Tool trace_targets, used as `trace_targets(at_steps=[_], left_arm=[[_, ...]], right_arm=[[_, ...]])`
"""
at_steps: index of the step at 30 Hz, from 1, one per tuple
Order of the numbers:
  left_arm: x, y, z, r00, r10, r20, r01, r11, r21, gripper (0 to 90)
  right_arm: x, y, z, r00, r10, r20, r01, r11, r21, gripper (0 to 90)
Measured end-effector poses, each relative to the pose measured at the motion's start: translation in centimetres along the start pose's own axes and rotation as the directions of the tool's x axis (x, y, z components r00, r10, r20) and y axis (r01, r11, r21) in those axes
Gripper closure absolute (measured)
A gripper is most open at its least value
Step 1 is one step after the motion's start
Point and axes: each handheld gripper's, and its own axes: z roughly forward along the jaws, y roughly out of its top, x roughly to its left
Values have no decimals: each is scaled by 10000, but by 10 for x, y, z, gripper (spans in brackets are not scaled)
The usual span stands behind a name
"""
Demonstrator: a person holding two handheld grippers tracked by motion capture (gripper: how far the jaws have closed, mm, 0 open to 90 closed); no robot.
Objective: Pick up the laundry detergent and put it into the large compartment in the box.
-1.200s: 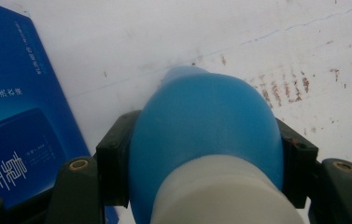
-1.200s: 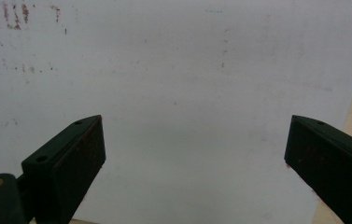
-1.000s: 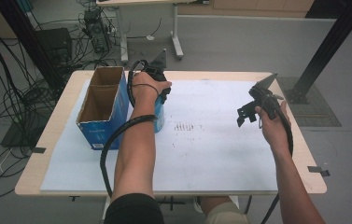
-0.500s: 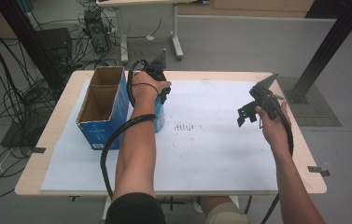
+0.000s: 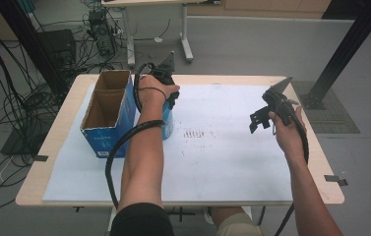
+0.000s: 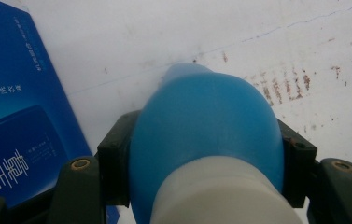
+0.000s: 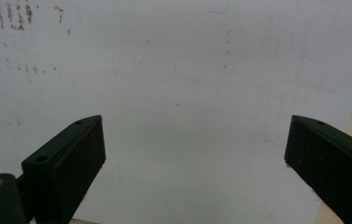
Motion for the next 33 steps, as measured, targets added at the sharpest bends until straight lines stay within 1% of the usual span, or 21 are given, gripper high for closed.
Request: trace_targets(at_steps=[6, 14, 33], left_arm=[[0, 1, 0, 10000, 17, -1, -17, 10000, 21, 376], [-3, 1, 0, 9997, 215, -64, -215, 9998, 50, 377], [-4, 1, 0, 9994, 331, -75, -330, 9994, 91, 378]], right_arm=[[1, 0, -1, 10000, 29, 25, -29, 10000, -5, 53], [2, 0, 0, 10000, -3, 46, 3, 10000, 10, 53], [2, -1, 1, 10000, 22, 56, -22, 10000, -27, 54]])
